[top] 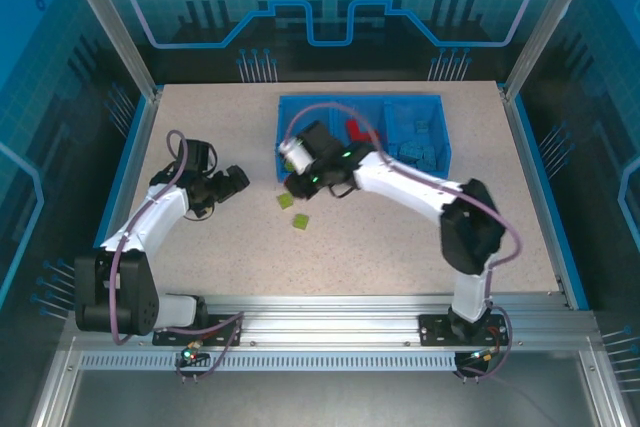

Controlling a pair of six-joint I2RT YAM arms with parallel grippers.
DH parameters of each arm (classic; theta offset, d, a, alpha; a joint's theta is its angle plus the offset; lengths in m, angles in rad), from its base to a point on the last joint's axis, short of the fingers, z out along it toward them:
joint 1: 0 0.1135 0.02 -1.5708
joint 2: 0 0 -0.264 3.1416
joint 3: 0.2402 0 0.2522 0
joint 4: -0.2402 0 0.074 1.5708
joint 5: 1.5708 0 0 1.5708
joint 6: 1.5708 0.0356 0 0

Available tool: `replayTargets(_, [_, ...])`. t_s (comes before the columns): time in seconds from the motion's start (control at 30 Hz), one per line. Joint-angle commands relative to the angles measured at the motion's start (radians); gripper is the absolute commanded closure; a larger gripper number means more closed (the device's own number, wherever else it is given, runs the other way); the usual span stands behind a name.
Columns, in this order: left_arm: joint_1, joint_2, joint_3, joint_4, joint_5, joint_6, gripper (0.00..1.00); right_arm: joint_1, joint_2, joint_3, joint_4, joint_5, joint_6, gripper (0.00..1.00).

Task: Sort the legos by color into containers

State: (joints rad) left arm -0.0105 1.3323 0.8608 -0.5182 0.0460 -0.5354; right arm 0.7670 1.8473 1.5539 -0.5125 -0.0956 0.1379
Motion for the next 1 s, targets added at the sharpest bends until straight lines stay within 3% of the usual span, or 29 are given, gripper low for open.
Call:
replayTargets(0.0, [-0.049,-0.024,-0.031,-0.031,-0.015,0.060,0.01,-0.132,-0.082,-0.053,0.077,-0.020,0.094,0.76])
replayTargets(0.23, [-0.244,-0.013,-0.051,-0.026,-0.090,0.048,0.01,-0.313,0.011,0.069,-0.165,0.148,0.198,0.77])
replayTargets(0.53, [-0.464,0.050,-0.041,-0.009,-0.128,0.000,0.01,-0.348,0.231,0.275,-0.387,0.228,0.275,0.74])
replayTargets(0.8, [-0.607,0.167,0.023,-0.002,-0.144,0.005,0.01,-0.348,0.273,0.298,-0.416,0.242,0.305,0.59])
replayTargets(0.97, [-0.649,0.249,0.073,-0.003,-0.146,0.026,0.04,-0.344,0.234,0.284,-0.412,0.214,0.302,0.41])
